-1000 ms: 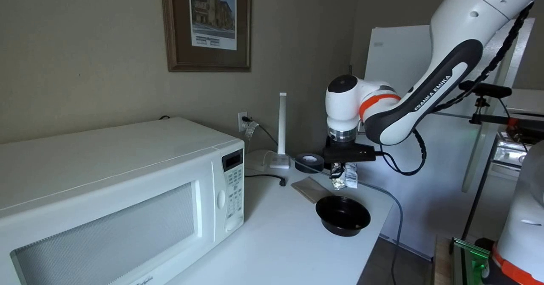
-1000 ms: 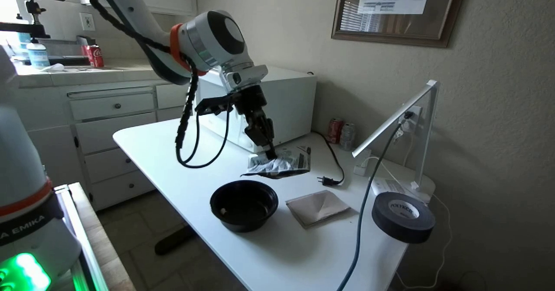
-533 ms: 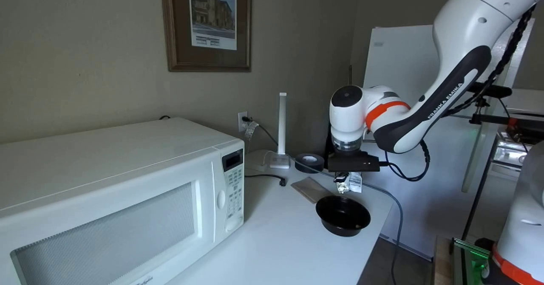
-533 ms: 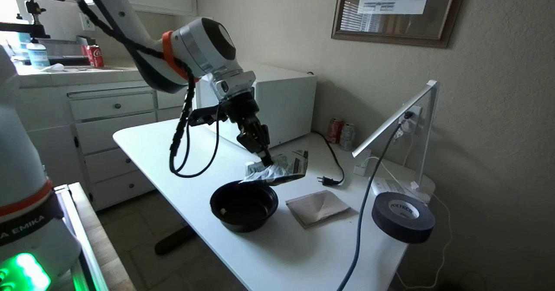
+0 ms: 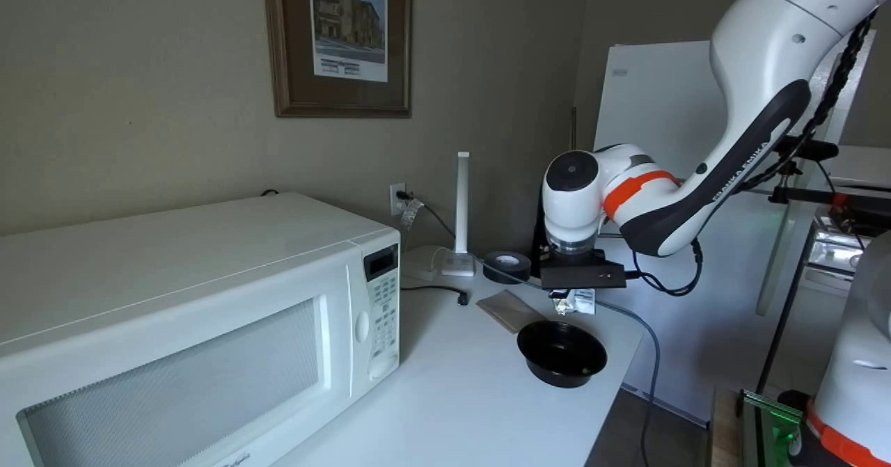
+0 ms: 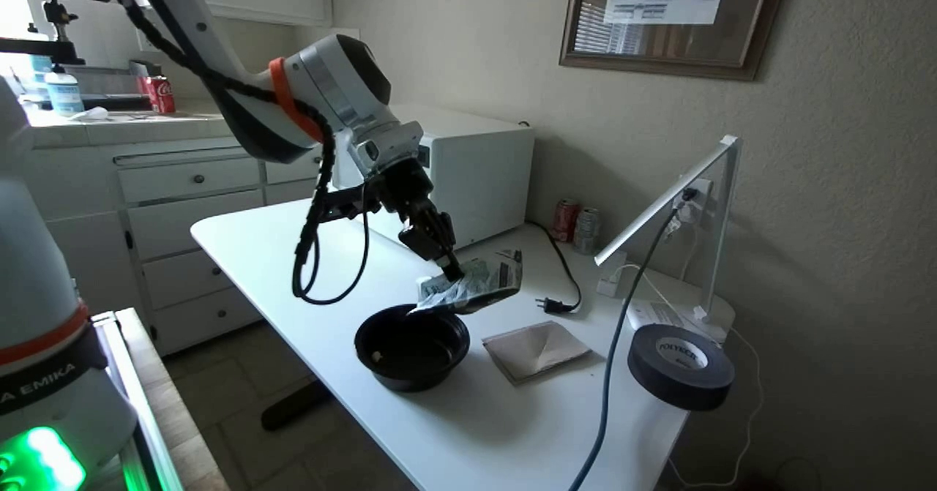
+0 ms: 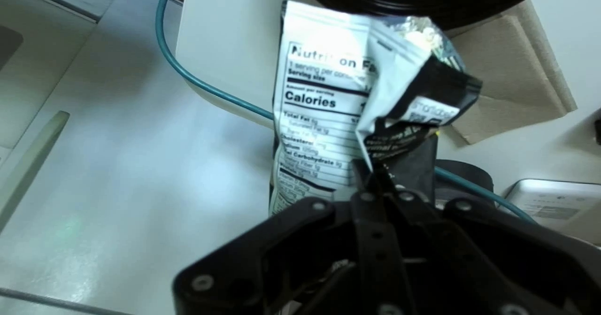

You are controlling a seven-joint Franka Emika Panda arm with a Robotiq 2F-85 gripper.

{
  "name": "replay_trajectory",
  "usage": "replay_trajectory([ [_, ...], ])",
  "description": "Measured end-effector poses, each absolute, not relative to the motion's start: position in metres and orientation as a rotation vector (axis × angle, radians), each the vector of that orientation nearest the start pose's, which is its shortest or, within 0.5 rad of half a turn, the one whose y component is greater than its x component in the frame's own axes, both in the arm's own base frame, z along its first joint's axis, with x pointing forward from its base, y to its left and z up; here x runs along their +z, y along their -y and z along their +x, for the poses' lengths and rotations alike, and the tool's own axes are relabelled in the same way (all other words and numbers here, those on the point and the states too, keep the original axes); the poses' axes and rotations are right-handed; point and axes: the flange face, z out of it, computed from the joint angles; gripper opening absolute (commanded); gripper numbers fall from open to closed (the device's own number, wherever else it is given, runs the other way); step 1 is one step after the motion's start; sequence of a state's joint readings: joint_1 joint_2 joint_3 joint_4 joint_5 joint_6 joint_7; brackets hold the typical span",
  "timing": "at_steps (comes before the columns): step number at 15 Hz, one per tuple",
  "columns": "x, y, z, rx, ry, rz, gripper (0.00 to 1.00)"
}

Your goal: Pour out the contents of the packet into the bowl

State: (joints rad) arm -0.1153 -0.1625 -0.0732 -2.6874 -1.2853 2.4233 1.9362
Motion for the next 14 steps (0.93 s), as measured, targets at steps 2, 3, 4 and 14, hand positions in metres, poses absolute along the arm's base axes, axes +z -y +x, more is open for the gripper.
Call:
replay_trajectory([
  [2,0.277,0.077,0.389,0.705,1.248,2.154,0.00],
  [3,0.275,0.076,0.387,0.699,1.241,2.151,0.00],
  [4,0.273,0.074,0.385,0.698,1.229,2.149,0.00],
  [14,0.257,0.060,0.374,0.678,1.126,2.160,0.00],
])
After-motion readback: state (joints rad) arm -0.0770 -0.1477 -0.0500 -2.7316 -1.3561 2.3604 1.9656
